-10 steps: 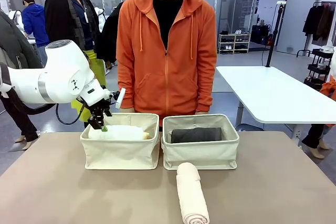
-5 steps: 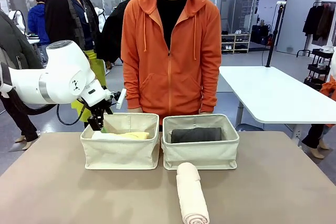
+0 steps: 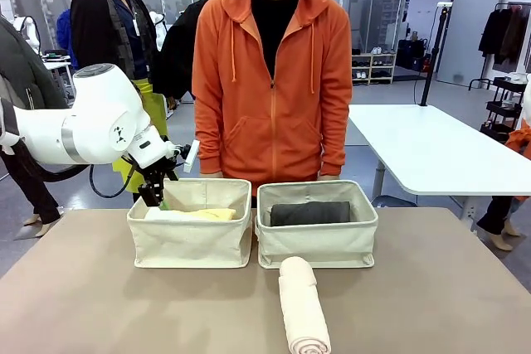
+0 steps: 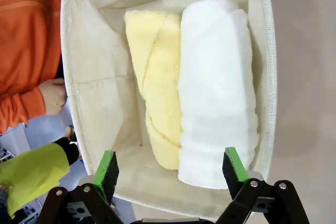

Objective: Divide the towels into two baskets.
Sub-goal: Pick up one hotel-folded towel from the bottom of the table and place it in the Fabric basket indicated by the person.

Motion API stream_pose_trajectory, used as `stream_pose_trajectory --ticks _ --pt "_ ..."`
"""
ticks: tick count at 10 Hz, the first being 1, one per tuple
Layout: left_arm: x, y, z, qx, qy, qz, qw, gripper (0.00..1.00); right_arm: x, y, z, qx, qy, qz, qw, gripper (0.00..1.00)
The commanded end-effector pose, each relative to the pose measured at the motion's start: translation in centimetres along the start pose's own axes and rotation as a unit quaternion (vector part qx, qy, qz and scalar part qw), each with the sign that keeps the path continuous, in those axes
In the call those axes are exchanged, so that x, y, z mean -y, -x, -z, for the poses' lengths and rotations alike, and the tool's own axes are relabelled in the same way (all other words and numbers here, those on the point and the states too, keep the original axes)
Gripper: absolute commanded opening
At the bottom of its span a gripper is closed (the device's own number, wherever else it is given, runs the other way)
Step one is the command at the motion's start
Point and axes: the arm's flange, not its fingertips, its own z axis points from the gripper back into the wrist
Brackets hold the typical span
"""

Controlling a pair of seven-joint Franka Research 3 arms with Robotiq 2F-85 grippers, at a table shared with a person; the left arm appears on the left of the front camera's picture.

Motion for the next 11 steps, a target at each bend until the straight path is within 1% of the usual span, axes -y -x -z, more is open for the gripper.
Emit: stream_pose_trajectory --ticks 1,4,5,6,7,8,9,10,11 --pt "-0.1 0.3 -0.2 -0.001 -0.002 -0.001 1.000 1.00 -0.3 0.0 -0.2 -0.002 -0.001 -0.003 1.000 1.00" --pt "0.0 0.0 0.0 0.000 0.000 0.000 1.000 1.00 -0.3 0.0 -0.2 -0.002 -0.001 -0.003 1.000 1.00" --pt "-0.4 -0.1 -2.5 0.044 0.019 -0.005 0.999 1.00 -0.3 0.0 -0.2 -0.002 -0.001 -0.003 1.000 1.00" --pt "-0.1 0.6 -4.7 0.093 0.040 -0.035 0.994 1.00 -0.3 0.0 -0.2 -0.002 -0.001 -0.003 1.000 1.00" --pt "0.9 1.6 -6.7 0.134 0.073 -0.074 0.986 1.00 -0.3 0.0 -0.2 -0.002 -0.001 -0.003 1.000 1.00" --pt "2.5 2.8 -8.8 0.142 0.108 -0.107 0.978 1.00 -0.3 0.0 -0.2 -0.002 -0.001 -0.003 1.000 1.00" --pt "4.2 4.1 -10.5 0.177 0.163 -0.136 0.961 1.00 -0.3 0.0 -0.2 -0.002 -0.001 -0.003 1.000 1.00" --pt "6.3 5.8 -11.8 0.219 0.201 -0.173 0.939 1.00 -0.3 0.0 -0.2 -0.002 -0.001 -0.003 1.000 1.00" --pt "8.9 7.5 -12.5 0.253 0.239 -0.215 0.912 1.00 -0.3 0.0 -0.2 -0.002 -0.001 -0.003 1.000 1.00"
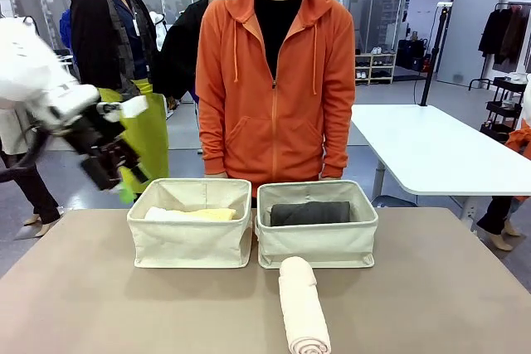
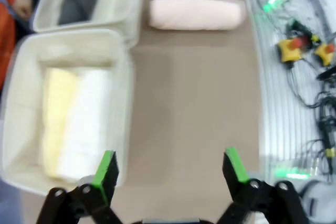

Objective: Divide the towels into two baskets.
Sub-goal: Pick up one hotel-folded towel from the bottom of the table and place it in the Fabric basket indicated by the person.

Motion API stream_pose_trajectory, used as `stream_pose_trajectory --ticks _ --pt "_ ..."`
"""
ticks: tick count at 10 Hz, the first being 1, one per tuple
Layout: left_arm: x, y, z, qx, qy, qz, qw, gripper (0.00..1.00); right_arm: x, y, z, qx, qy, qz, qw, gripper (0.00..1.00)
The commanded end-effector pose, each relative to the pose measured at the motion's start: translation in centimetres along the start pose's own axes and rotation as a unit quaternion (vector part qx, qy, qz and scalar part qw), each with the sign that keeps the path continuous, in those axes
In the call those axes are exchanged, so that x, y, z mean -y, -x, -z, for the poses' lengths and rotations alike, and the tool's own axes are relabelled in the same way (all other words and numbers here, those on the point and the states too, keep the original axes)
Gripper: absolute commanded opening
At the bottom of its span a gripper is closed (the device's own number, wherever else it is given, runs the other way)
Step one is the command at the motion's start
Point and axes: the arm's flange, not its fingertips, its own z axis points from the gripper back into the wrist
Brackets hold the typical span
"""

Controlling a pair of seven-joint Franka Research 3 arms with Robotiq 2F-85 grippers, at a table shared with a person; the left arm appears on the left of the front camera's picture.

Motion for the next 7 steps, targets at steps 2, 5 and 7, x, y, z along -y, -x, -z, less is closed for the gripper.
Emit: stream_pose_trajectory --ticks 2,5,7 --pt "6.6 8.2 -2.9 0.125 0.040 -0.145 0.981 1.00 -0.3 0.0 -0.2 -0.003 -0.001 -0.003 1.000 1.00" --pt "12.6 18.2 -8.2 0.210 0.009 -0.270 0.940 1.00 -0.3 0.0 -0.2 -0.003 -0.001 -0.003 1.000 1.00" --pt "15.0 25.8 -10.9 0.254 -0.032 -0.380 0.889 1.00 -0.3 0.0 -0.2 -0.003 -0.001 -0.003 1.000 1.00"
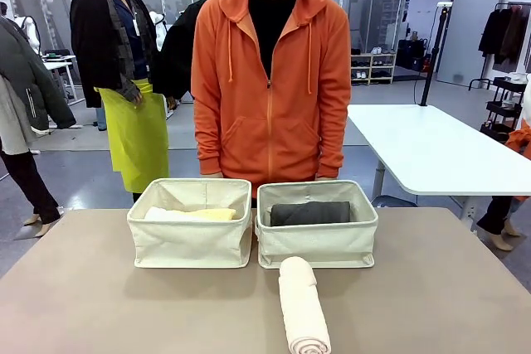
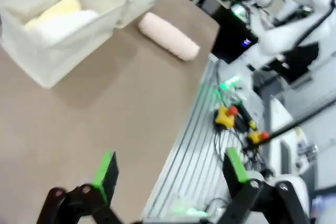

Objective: Divide the towels into two baskets.
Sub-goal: Pick up one hotel-folded towel from the bottom of the table and place it in the Fabric basket indicated by the person.

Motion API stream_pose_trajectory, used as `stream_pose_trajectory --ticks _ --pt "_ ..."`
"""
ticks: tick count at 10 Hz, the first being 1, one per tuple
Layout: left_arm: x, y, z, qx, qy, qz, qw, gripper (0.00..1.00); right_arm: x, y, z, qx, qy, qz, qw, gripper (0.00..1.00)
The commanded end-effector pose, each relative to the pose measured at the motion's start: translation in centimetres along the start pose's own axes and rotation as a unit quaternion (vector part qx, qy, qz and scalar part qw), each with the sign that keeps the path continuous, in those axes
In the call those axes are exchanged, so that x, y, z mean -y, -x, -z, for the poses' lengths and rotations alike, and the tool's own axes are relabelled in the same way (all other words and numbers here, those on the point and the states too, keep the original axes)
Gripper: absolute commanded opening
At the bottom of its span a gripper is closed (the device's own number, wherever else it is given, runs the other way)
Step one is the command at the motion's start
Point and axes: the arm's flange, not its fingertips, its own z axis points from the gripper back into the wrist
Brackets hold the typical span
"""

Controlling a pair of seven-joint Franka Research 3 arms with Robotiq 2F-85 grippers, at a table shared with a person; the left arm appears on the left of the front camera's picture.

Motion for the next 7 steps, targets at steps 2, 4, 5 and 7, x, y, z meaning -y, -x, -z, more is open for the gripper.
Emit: stream_pose_trajectory --ticks 2,4,5,7 --pt "-2.9 5.8 -4.4 0.093 -0.045 -0.120 0.987 1.00 -0.3 0.0 -0.2 -0.003 -0.001 -0.003 1.000 1.00" --pt "-3.8 9.1 -5.8 0.099 -0.054 -0.157 0.981 1.00 -0.3 0.0 -0.2 -0.003 -0.001 -0.003 1.000 1.00" --pt "-4.0 9.3 -5.5 0.099 -0.051 -0.159 0.981 1.00 -0.3 0.0 -0.2 -0.003 -0.001 -0.003 1.000 1.00" --pt "-3.8 10.3 -5.6 0.095 -0.048 -0.157 0.982 1.00 -0.3 0.0 -0.2 -0.003 -0.001 -0.003 1.000 1.00"
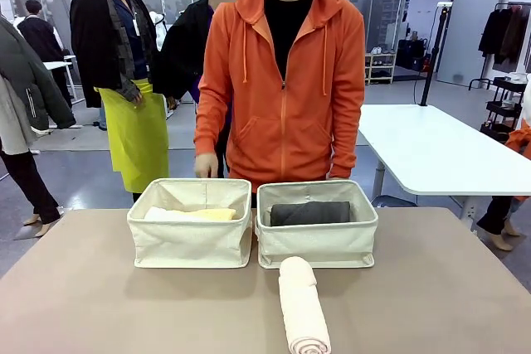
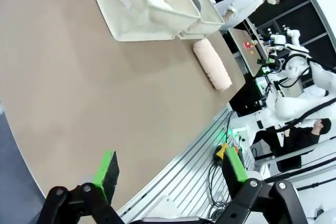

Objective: Divide the towels into two baskets.
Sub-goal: Pick up one hotel-folded towel from the bottom of the table and place it in the Fabric basket indicated by the person.

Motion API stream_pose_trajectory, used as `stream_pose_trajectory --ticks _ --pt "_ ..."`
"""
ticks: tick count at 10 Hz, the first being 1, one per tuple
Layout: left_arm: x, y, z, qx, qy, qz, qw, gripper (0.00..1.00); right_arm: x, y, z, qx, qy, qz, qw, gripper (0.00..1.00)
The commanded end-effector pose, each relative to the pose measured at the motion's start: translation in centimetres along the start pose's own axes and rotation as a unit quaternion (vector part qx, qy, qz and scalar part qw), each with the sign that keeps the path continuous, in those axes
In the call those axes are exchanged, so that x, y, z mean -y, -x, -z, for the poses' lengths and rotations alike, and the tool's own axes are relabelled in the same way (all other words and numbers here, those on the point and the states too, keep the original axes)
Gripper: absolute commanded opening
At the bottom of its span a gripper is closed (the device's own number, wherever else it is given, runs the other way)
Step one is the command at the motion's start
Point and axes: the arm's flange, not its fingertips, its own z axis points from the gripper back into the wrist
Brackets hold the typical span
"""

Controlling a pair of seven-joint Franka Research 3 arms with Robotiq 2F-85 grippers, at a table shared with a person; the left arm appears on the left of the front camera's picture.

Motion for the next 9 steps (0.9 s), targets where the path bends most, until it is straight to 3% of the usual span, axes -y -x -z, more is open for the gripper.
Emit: stream_pose_trajectory --ticks 1,9 --pt "0.29 0.23 -0.58 0.007 -0.003 0.002 1.000 1.00 -0.30 0.03 -0.20 -0.002 -0.001 -0.003 1.000 1.00" --pt "0.29 0.23 -0.58 0.007 -0.003 0.002 1.000 1.00 -0.30 0.03 -0.20 -0.002 -0.001 -0.003 1.000 1.00"
